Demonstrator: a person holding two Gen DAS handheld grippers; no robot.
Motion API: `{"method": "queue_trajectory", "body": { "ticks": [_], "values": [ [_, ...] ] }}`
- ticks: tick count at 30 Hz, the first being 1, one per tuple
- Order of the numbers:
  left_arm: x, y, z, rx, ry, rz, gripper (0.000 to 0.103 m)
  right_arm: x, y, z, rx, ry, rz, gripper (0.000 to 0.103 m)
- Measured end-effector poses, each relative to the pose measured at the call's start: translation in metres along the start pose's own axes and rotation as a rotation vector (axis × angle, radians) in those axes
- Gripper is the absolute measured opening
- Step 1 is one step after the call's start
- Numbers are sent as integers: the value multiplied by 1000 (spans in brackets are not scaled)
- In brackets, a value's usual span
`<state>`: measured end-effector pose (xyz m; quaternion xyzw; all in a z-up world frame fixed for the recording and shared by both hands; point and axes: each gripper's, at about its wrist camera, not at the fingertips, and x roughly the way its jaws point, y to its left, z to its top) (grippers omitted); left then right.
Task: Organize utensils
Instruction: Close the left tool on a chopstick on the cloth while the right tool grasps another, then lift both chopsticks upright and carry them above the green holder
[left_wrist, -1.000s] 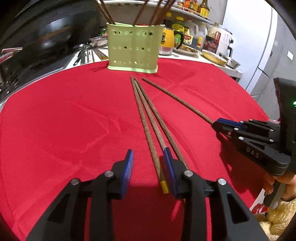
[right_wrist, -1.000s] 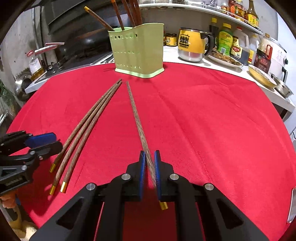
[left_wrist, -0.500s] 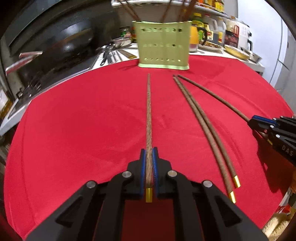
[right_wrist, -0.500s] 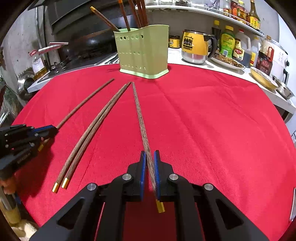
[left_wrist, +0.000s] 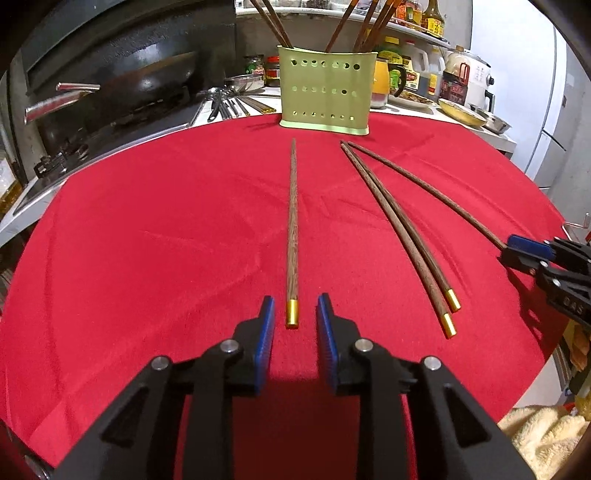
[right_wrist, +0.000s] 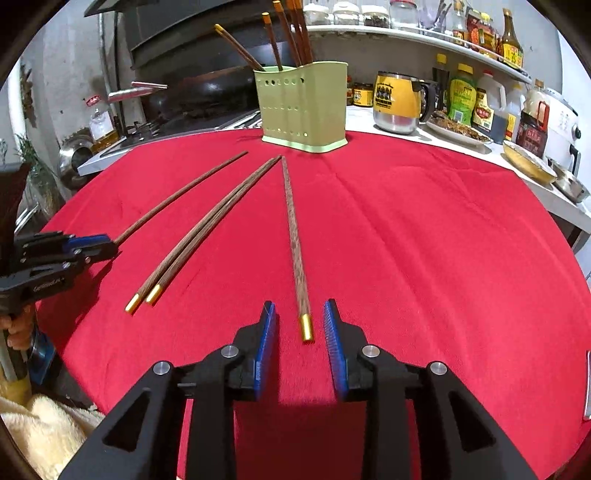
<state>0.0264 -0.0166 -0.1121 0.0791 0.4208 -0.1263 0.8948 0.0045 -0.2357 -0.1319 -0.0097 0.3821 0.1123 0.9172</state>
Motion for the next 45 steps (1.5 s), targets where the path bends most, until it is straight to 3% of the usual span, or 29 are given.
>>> {"method": "queue_trajectory", "body": {
  "ticks": [5, 11, 13, 14, 16, 19, 25, 35, 40, 45],
  "values": [
    [6, -6, 5, 21, -22, 12, 23, -1, 0, -2, -2, -14, -2, 28],
    [5, -7, 3, 47, -37, 14, 23, 1, -4, -1, -6, -25, -17, 13],
    [5, -11, 1, 66, -41, 24, 17, 0, -1, -3, -43, -27, -20, 8],
    [4, -15, 1, 90, -40, 30, 9, 0, 2, -3, -68, -28, -34, 8],
    [5, -19, 1, 121, -40, 45, 8, -1, 10, -5, -119, -30, -70, 7],
    [3, -12, 3, 90, -35, -2, 7, -2, 8, -3, -95, -27, -65, 7],
    [-39, 7, 24, 19, -179, -37, 7, -31, -2, 22, -12, -114, 5, 7],
    [-127, 26, 74, -36, -483, -45, 7, -107, 6, 95, -19, -346, 10, 7],
    [-144, 32, 83, -55, -537, -67, 7, -128, 11, 116, -40, -402, -7, 7],
    [-148, 34, 84, -52, -541, -59, 7, -138, 11, 129, -42, -421, -13, 7]
  ]
}}
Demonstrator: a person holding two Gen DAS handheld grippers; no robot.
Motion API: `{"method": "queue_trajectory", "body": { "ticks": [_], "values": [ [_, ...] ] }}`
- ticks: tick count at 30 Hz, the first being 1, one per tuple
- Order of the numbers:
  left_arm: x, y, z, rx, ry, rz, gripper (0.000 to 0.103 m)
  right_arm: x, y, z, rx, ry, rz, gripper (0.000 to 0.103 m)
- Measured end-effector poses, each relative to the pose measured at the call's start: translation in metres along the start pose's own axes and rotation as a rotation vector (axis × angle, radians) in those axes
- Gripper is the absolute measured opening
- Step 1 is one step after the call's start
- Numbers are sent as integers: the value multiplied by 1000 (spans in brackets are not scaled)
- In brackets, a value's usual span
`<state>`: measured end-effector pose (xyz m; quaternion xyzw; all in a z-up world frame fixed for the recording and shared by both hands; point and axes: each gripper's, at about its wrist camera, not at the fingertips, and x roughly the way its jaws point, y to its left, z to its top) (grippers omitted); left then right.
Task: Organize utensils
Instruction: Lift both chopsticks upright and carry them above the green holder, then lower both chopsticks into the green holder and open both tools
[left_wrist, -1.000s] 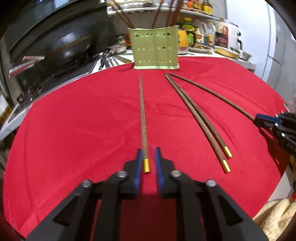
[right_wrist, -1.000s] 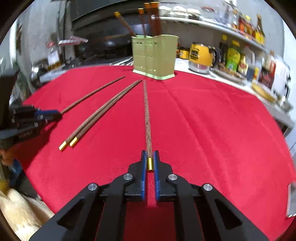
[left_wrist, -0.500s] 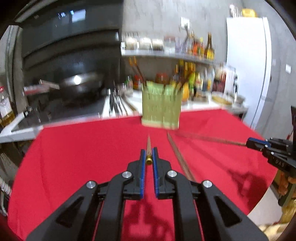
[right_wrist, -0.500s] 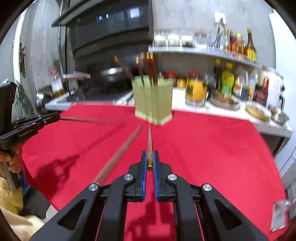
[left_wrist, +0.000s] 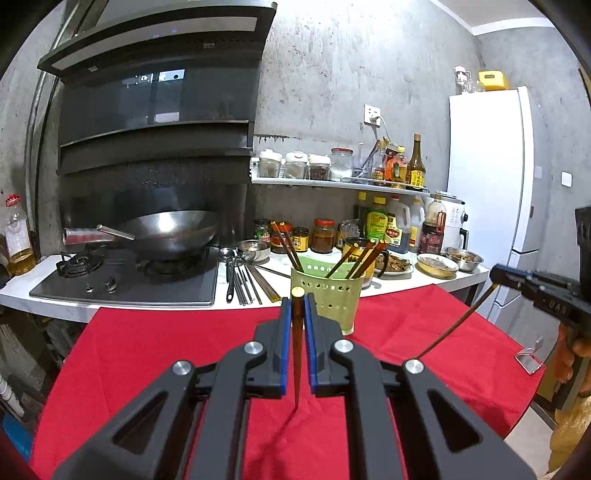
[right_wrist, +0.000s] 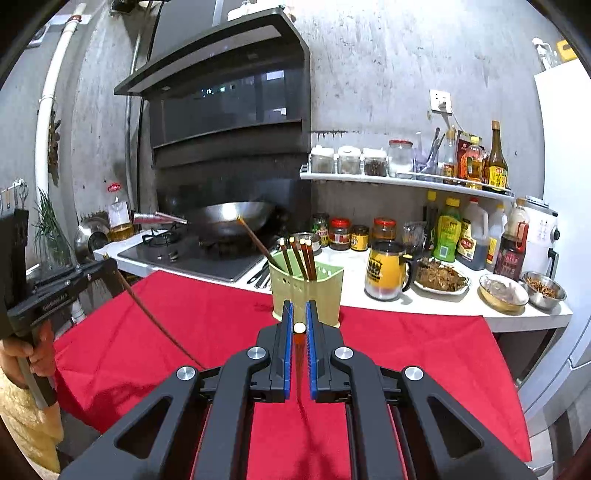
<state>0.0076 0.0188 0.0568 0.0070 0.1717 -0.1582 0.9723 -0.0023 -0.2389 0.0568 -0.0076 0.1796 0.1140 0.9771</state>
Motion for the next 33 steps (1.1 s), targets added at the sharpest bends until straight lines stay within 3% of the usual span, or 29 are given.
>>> {"method": "queue_trajectory", "body": {
  "ticks": [12, 19, 28, 33],
  "values": [
    [11, 0, 6, 11, 34, -20, 7, 16, -8, 17, 6, 6, -27, 7],
    [26, -5, 7, 48, 45, 25, 7, 40, -16, 11, 24, 42, -32, 8],
    [72, -7, -25, 44, 236, 14, 7, 83, -13, -35, 45, 219, -2, 7],
    [92, -5, -45, 33, 321, 10, 7, 91, -12, -49, 46, 259, 1, 7]
  ]
}}
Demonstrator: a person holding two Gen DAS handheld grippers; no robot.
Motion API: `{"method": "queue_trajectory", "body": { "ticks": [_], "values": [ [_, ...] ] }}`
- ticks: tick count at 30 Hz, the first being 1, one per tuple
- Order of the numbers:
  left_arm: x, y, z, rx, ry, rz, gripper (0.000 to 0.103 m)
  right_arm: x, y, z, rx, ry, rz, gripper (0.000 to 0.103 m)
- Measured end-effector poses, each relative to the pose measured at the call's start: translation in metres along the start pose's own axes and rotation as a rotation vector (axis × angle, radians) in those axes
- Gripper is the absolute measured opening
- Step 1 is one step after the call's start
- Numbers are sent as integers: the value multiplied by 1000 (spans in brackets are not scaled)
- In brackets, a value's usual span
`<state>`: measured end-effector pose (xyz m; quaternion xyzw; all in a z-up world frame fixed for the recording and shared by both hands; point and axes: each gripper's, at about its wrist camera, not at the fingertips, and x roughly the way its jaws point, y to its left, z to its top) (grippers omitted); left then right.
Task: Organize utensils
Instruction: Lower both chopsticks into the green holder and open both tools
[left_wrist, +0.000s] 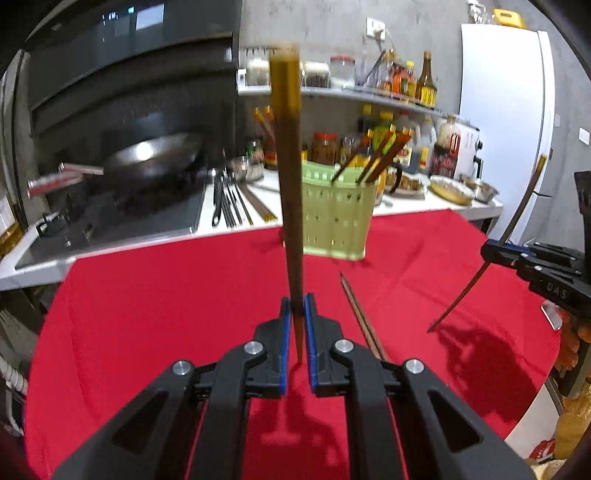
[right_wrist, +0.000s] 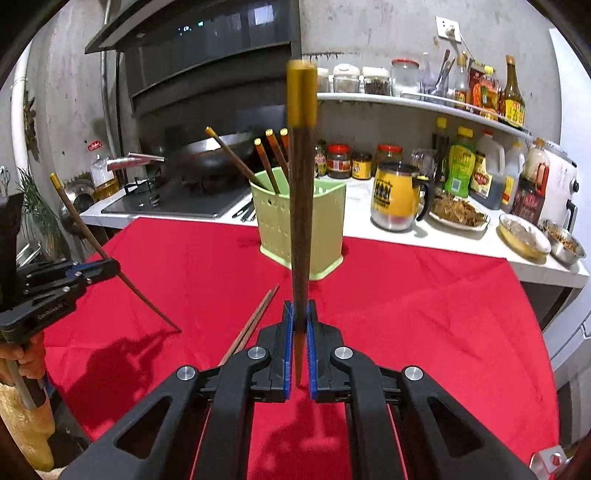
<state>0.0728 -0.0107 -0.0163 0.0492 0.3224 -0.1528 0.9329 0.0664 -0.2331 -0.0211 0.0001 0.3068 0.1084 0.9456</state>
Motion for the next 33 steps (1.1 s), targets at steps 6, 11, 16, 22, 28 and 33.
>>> {"method": "queue_trajectory", "body": {
  "ticks": [6, 11, 16, 22, 28, 33],
  "values": [
    [-1, 0, -3, 7, -2, -5, 6, -1, 0, -3, 4, 4, -5, 7],
    [-5, 4, 1, -8, -21, -16, 6, -1, -4, 0, 16, -4, -7, 6],
    [-8, 11, 15, -24, -43, -31, 6, -2, -12, 11, 23, -23, -26, 6],
    [-14, 10, 76, -6, -157, -52, 6, -13, -23, 67, 17, -147, -67, 6],
    [-10, 0, 149, 10, -260, -88, 6, -13, -31, 138, 15, -306, -103, 6],
    [45, -11, 184, 15, -199, -89, 6, 18, -41, 167, 55, -319, -59, 7]
  ]
}}
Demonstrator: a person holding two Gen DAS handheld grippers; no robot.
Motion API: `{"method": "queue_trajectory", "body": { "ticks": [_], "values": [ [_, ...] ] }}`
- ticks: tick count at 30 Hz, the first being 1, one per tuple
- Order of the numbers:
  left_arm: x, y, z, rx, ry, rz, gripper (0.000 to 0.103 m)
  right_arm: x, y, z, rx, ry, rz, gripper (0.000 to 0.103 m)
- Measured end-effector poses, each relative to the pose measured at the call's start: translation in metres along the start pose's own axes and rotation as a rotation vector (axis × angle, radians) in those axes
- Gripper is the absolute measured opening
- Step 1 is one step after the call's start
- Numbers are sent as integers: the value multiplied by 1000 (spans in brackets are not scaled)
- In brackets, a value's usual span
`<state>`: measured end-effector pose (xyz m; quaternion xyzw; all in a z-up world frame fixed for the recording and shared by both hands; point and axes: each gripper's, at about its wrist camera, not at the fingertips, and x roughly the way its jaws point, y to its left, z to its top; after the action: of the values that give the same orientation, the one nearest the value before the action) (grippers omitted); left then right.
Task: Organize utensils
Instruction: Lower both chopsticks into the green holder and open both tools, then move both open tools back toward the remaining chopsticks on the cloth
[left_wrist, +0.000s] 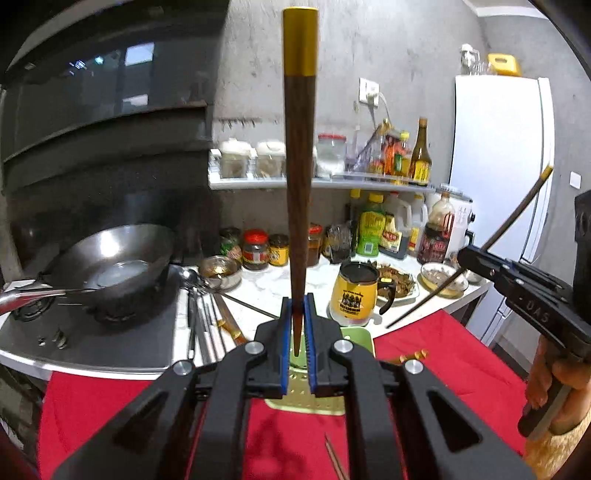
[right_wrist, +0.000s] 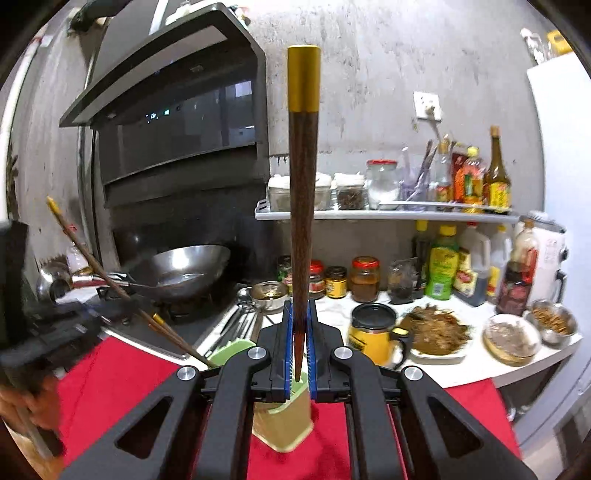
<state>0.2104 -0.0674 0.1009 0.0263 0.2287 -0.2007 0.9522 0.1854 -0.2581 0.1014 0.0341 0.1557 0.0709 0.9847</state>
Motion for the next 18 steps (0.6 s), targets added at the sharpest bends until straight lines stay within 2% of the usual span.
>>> {"method": "queue_trajectory", "body": {
  "ticks": [7, 13, 16, 17, 18],
  "values": [
    [77, 0, -16, 2, 126, -12, 6, 57, 2, -30, 2, 129, 37, 7],
    [100, 8, -26, -13, 168, -2, 7, 72, 0, -44, 19, 171, 60, 9],
    [85, 11, -18, -28, 128, -1, 17, 56, -4, -35, 30, 131, 49, 27],
    [76, 12, -15, -30, 108, -1, 28, 45, -5, -31, 32, 109, 43, 32],
    [65, 12, -10, -30, 79, 6, 31, 39, -7, -27, 33, 96, 40, 34]
  ]
}}
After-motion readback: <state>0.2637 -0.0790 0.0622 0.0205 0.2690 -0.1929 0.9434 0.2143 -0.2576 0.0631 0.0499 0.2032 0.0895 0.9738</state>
